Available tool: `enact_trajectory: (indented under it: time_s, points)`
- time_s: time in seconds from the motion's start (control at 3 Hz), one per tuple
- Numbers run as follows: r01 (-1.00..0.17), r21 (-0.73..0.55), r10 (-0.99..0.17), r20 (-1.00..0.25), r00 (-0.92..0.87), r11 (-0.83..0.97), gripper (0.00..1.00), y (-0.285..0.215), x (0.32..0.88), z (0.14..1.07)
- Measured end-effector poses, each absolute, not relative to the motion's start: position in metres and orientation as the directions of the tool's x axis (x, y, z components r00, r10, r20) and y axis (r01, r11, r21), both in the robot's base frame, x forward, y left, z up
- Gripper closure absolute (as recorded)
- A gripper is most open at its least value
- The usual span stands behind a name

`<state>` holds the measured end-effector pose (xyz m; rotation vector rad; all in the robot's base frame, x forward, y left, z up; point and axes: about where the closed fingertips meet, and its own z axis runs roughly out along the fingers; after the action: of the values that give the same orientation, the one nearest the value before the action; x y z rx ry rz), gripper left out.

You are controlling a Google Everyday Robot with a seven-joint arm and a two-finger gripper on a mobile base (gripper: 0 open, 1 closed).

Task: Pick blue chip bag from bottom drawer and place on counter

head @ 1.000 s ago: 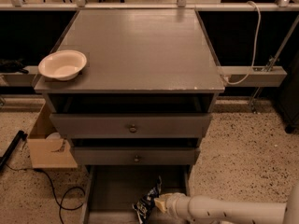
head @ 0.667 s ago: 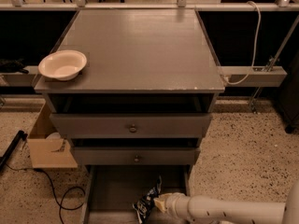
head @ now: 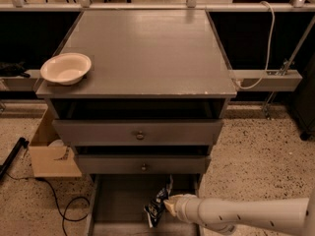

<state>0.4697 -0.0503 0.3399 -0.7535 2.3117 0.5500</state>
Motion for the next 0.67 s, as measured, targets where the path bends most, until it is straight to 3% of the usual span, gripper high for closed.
enact_trajectory:
  time_s: [0.67]
  points:
    - [-0.606,0.103,-0.368,-0.710,-0.601,0.789,1.00,-0.095,0.467,0.394]
